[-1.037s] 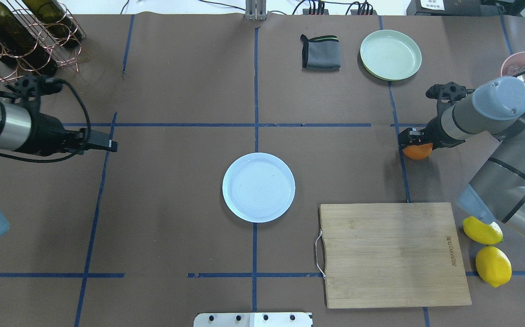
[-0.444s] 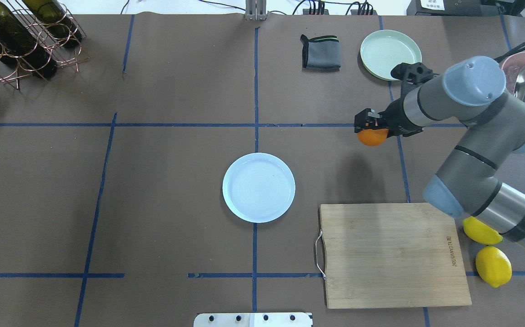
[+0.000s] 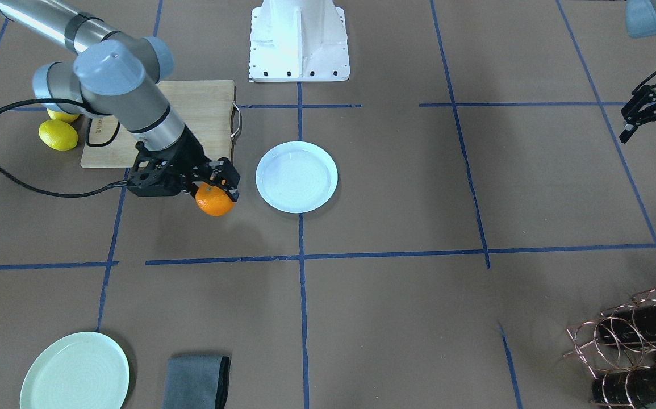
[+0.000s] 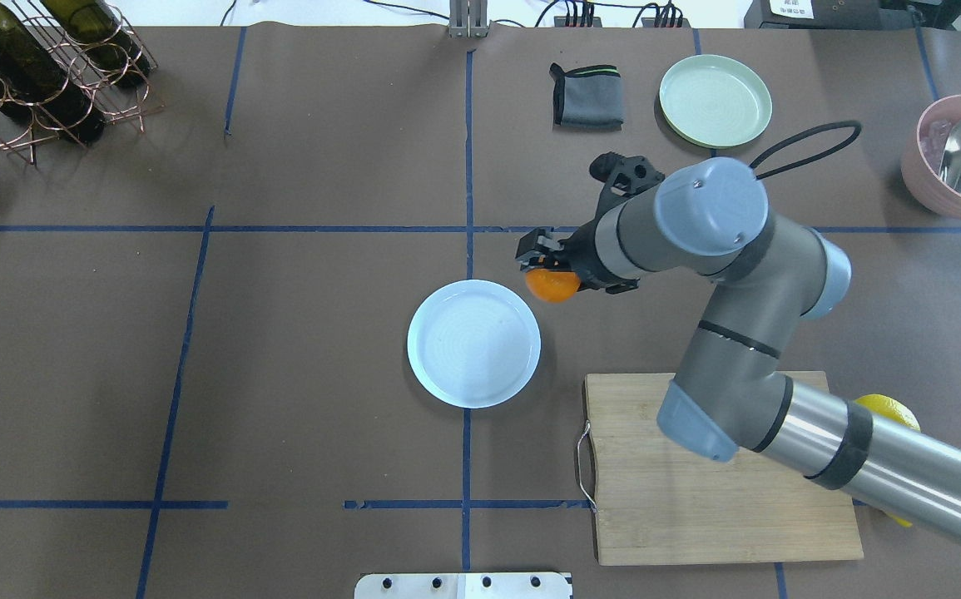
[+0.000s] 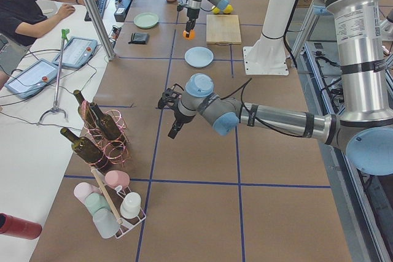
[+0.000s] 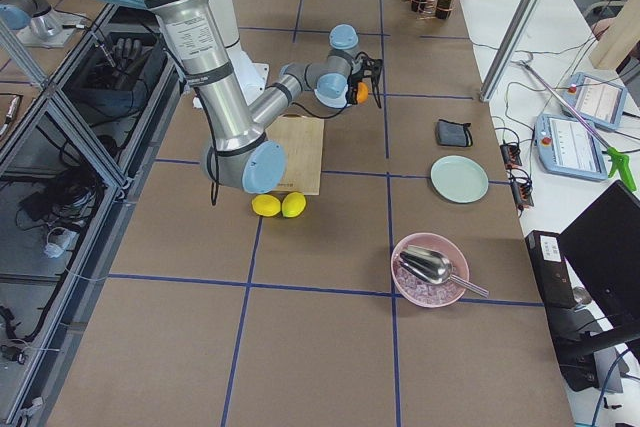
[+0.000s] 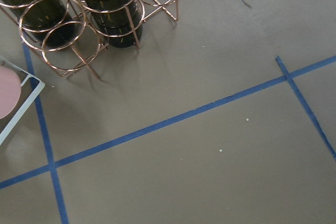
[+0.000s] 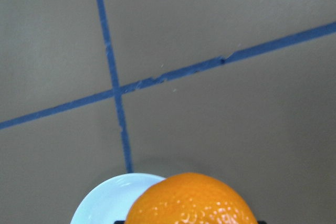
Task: Pick orange to plate
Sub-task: 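Carry the orange with the right gripper over the pale blue plate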
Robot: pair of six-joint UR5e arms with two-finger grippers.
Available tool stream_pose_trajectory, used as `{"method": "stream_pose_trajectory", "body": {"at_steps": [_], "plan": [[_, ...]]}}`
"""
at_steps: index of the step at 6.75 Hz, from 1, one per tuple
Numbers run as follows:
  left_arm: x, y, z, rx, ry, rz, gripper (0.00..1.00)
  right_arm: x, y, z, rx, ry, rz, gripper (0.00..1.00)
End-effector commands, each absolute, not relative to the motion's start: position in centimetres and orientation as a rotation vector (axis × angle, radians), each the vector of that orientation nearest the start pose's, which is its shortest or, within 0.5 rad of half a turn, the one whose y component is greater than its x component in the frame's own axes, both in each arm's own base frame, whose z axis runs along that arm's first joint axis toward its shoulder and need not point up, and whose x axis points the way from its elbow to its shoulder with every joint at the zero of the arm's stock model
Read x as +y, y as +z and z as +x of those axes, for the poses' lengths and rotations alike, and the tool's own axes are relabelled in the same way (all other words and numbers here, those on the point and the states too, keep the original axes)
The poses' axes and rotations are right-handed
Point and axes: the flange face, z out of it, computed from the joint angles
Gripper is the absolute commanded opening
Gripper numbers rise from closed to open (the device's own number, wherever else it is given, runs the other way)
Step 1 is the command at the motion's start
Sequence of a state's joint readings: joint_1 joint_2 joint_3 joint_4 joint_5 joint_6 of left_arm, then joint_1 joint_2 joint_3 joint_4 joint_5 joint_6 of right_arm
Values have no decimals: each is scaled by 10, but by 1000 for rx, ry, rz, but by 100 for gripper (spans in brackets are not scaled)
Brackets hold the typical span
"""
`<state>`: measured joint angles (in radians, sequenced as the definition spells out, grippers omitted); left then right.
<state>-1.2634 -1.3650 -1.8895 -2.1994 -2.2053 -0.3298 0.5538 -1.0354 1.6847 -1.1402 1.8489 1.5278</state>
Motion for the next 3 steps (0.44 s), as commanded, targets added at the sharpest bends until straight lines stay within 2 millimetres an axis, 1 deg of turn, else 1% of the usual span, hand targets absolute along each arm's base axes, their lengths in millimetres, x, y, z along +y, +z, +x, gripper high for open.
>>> {"method": "stream_pose_trajectory", "body": {"at_steps": [1,2,3], "plan": [[-433,528,59,796,215,489,100,-393,221,-559,-1056,293,58,0],[-433,526,59,797,215,491,100,-384,225,-571,-1039,301,81,0],[-433,526,59,797,213,490,100,-381,230,-577,-1025,300,80,0]]}}
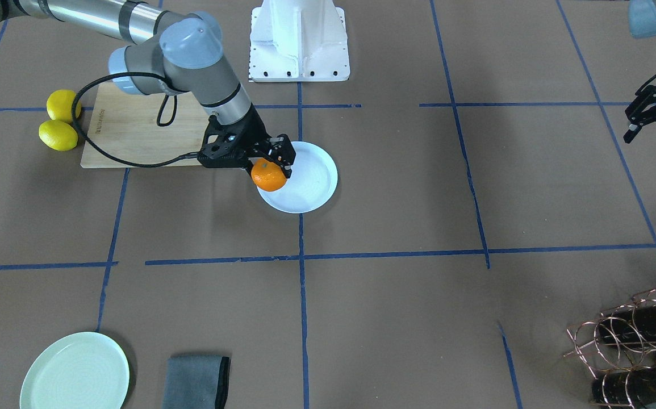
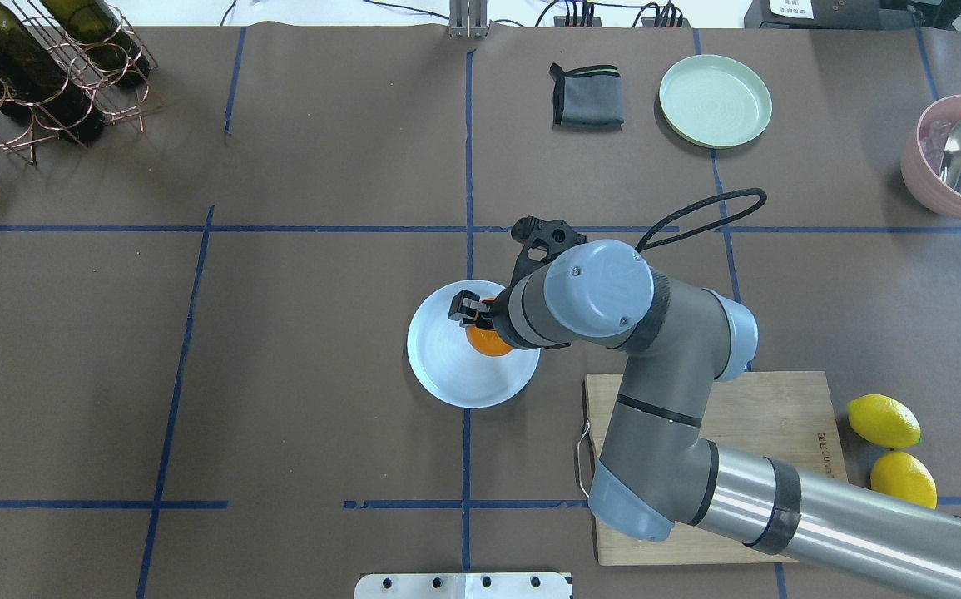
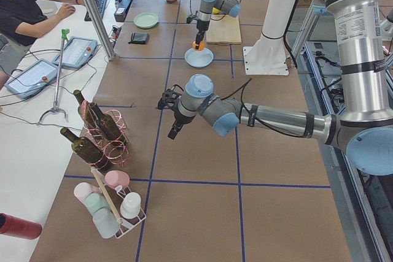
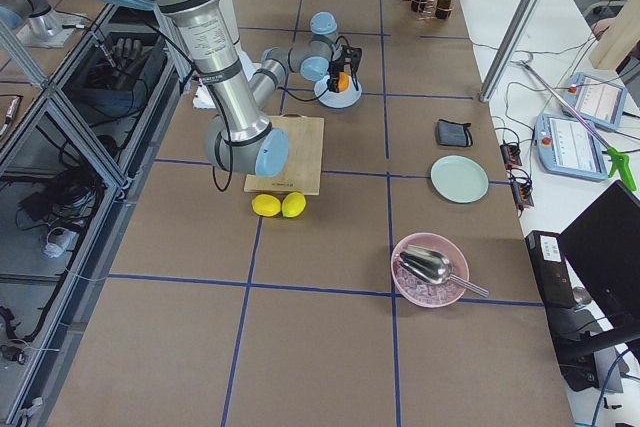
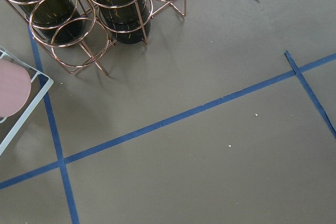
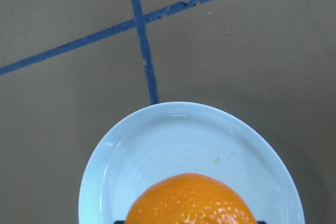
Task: Pick orange to plate
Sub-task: 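Carry the orange with the right gripper over the pale blue plate, then lower the orange onto the plate and open the right gripper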
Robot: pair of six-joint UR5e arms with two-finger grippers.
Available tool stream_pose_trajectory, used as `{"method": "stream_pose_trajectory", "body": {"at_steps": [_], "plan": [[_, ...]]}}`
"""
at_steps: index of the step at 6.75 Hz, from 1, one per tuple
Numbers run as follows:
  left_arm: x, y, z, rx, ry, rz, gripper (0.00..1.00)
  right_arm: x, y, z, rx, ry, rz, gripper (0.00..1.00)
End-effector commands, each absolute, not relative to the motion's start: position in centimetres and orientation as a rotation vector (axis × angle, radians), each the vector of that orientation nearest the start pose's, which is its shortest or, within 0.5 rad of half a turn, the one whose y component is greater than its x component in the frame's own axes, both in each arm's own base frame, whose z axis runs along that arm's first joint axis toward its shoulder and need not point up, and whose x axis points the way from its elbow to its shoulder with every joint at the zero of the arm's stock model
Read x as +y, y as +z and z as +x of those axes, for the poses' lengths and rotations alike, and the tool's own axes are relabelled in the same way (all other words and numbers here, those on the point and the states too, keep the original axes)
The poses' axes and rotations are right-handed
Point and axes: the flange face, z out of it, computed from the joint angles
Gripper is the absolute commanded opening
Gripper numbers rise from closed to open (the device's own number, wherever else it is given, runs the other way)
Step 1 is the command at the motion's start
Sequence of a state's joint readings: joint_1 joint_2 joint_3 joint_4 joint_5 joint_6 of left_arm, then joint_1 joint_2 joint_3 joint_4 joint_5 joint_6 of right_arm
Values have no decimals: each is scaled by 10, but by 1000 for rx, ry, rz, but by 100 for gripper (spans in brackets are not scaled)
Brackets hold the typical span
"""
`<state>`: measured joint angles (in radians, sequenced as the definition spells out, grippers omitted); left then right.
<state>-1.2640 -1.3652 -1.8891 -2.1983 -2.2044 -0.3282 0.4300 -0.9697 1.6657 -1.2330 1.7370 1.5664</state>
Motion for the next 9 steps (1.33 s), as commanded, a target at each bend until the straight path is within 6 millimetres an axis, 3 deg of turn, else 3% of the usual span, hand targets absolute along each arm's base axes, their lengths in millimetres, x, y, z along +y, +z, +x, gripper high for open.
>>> {"method": "stream_pose_trajectory", "body": {"at_steps": [1,3,7,8,9], "plan": [[-433,527,58,797,210,489,100,-382,234,-591,-1004,303,87,0],[-433,527,58,797,208,488,100,-387,231,-609,-987,311,104,0],[-433,527,59,799,208,487,100,-394,235,-619,-964,326,124,1],[-433,526,59,799,208,488,100,-394,234,-619,-961,326,127,99],[-433,527,59,800,205,485,100,-395,230,-620,-963,328,135,100]]}}
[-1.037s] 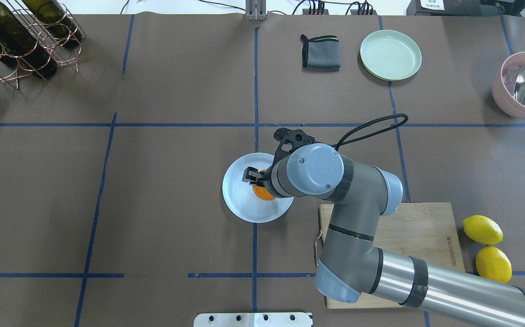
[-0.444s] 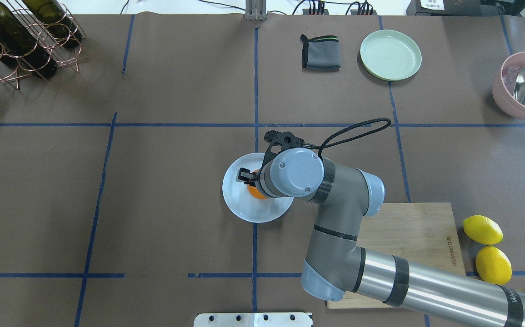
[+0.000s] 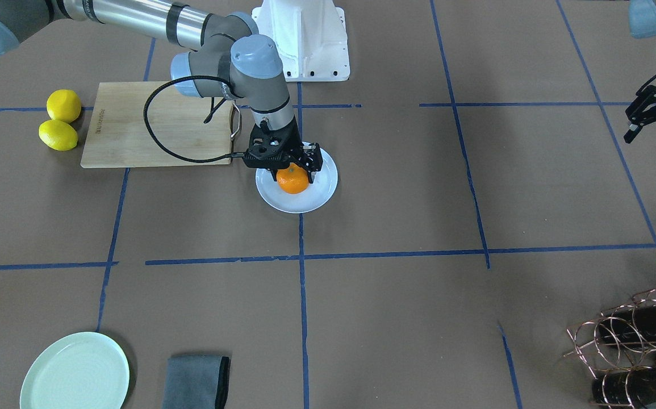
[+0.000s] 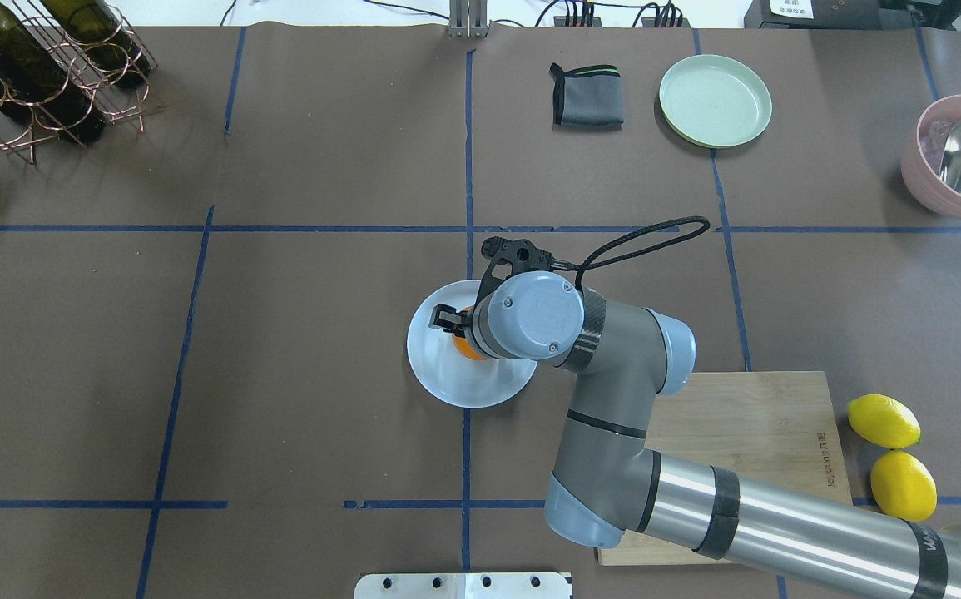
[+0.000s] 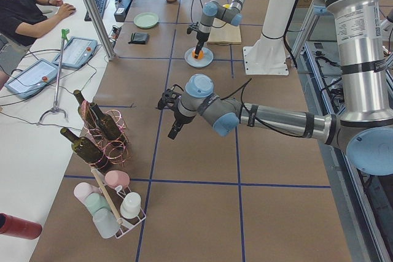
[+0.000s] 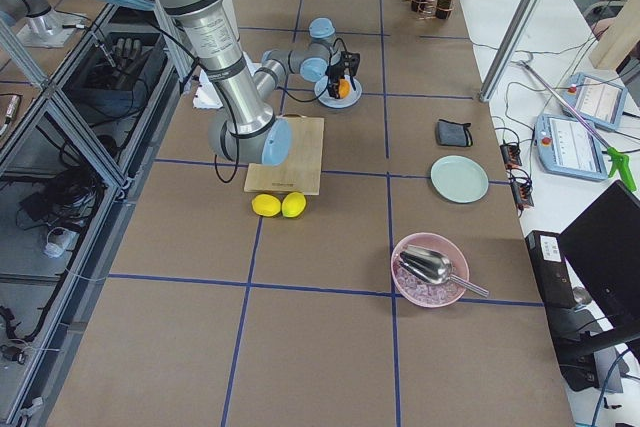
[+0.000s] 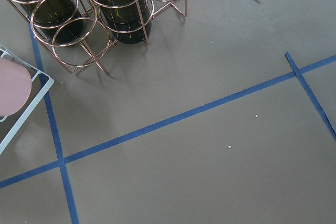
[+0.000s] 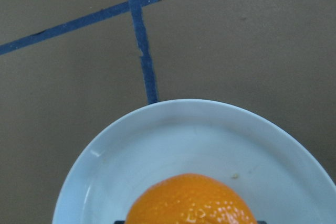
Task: Pick orange to plate
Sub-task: 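Lower the orange onto the plate and open the right gripper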
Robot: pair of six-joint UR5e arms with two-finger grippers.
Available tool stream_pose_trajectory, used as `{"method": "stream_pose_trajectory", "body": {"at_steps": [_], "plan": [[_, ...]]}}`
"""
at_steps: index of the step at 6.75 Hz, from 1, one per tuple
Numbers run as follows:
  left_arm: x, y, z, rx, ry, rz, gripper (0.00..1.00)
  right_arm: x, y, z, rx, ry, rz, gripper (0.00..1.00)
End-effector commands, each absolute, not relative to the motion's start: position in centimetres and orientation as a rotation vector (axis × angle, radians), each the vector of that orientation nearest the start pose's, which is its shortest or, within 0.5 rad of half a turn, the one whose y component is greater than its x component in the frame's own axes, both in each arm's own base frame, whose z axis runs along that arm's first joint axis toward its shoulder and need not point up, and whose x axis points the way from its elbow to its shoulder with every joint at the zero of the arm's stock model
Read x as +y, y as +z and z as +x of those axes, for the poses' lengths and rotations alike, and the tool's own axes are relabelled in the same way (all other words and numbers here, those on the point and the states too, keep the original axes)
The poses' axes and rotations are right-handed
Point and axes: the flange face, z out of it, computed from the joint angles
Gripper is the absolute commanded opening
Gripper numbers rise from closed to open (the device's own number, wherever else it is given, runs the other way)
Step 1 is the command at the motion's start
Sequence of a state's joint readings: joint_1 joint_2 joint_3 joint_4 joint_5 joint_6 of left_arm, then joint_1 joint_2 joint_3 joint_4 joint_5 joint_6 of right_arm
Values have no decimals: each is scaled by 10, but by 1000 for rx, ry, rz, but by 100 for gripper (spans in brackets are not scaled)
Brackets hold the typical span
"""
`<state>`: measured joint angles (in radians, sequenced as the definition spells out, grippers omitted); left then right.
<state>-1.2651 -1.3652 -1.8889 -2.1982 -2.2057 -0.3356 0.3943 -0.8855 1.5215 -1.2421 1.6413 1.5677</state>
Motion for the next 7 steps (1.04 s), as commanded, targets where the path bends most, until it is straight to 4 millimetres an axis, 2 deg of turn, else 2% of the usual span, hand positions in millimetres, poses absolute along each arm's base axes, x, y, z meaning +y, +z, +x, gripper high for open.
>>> {"method": "stream_pose_trajectory", "body": {"at_steps": [1,2,4,5,6,7], "plan": [[-433,526,59,801,204,485,100,-395,226,-617,-972,321,140,100],[-433,526,59,801,204,487,100,-391,221,-609,-987,315,139,100],[-433,526,59,801,204,485,100,-363,201,-539,-950,302,132,100],[-433,525,59,802,205,488,100,-353,181,-510,-956,294,127,100],[-433,525,59,801,206,487,100,-359,169,-475,-959,306,121,100],[-433,527,60,804,223,478,100,-379,179,-420,-944,306,106,100]]}}
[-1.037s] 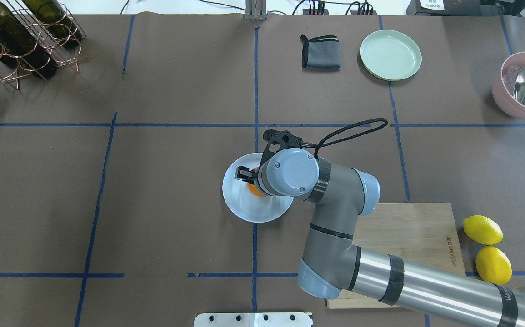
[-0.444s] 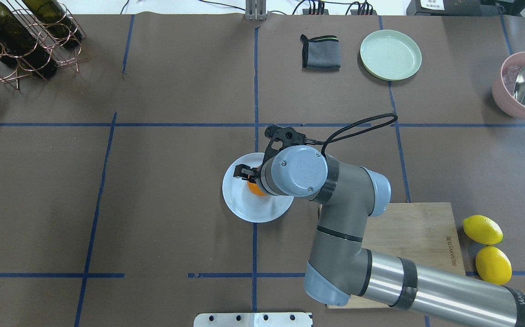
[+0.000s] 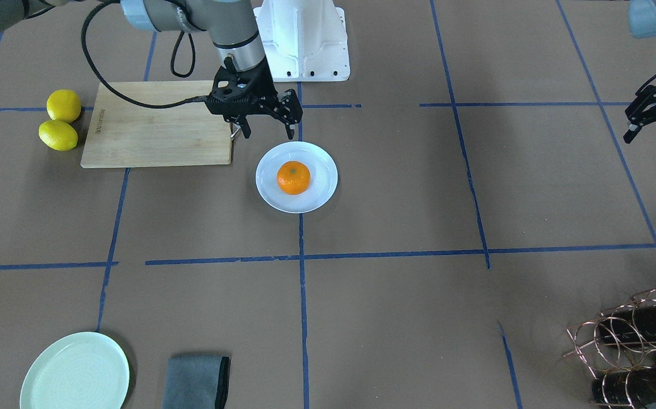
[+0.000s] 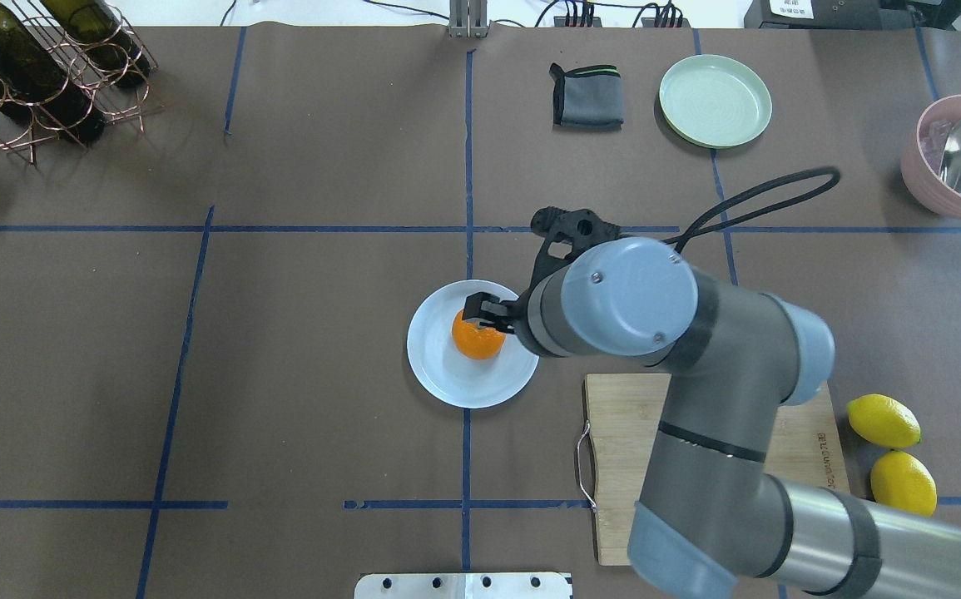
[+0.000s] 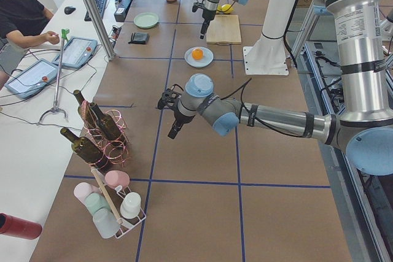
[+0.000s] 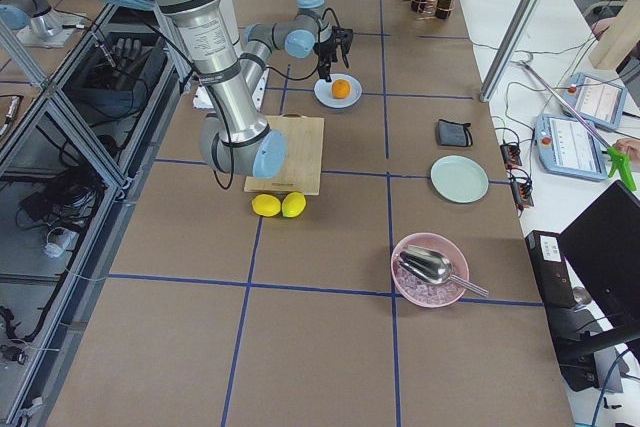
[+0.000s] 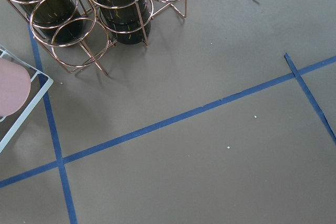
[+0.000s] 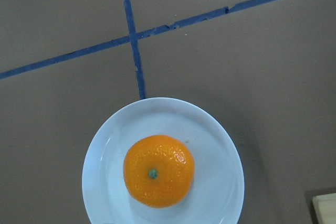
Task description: Pick orange to plate
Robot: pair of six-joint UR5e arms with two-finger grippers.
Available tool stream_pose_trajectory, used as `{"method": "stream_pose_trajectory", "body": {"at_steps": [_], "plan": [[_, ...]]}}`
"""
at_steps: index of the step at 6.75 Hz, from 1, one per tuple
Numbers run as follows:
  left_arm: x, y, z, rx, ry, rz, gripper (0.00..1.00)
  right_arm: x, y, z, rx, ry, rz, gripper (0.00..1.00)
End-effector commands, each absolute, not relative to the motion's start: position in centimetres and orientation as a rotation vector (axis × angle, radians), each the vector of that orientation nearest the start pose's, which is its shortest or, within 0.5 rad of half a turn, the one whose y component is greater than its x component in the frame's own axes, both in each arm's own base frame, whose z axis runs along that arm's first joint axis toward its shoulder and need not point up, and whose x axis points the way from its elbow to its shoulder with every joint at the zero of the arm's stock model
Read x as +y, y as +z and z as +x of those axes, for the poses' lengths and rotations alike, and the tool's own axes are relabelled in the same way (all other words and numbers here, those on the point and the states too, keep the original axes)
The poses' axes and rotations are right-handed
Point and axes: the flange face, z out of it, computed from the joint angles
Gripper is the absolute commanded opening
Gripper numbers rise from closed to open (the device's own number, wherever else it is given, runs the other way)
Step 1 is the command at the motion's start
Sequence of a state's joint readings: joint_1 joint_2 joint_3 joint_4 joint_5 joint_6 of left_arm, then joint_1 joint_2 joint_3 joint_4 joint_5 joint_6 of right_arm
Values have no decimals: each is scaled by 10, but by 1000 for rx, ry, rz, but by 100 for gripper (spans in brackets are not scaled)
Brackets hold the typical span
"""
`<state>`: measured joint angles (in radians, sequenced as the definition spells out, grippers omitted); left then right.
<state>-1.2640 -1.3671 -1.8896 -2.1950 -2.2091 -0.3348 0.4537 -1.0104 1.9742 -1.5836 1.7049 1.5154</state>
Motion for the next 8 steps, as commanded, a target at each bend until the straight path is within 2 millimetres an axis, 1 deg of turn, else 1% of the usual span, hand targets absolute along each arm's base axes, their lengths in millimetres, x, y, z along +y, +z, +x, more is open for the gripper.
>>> {"method": "stream_pose_trajectory", "body": {"at_steps": [1,2,3,4,5,6,7,8], "plan": [[-432,531,55,818,275,454,100,-390,212,-359,-924,231,87,100],[-439,540,20,772,285,429,100,-409,257,-296,-887,161,84,100],[-451,542,-14,737,295,393,100,-428,296,-233,-870,82,88,100],[-465,546,-54,704,293,348,100,-441,343,-165,-848,4,107,100],[-477,551,-85,695,273,271,100,-456,399,-101,-827,-67,123,100],[-482,561,-102,708,249,184,100,-469,467,-45,-785,-149,137,100],[-478,573,-104,724,239,123,100,-476,524,4,-750,-221,139,100],[-462,596,-101,756,217,77,100,-478,561,37,-741,-269,103,100]]}}
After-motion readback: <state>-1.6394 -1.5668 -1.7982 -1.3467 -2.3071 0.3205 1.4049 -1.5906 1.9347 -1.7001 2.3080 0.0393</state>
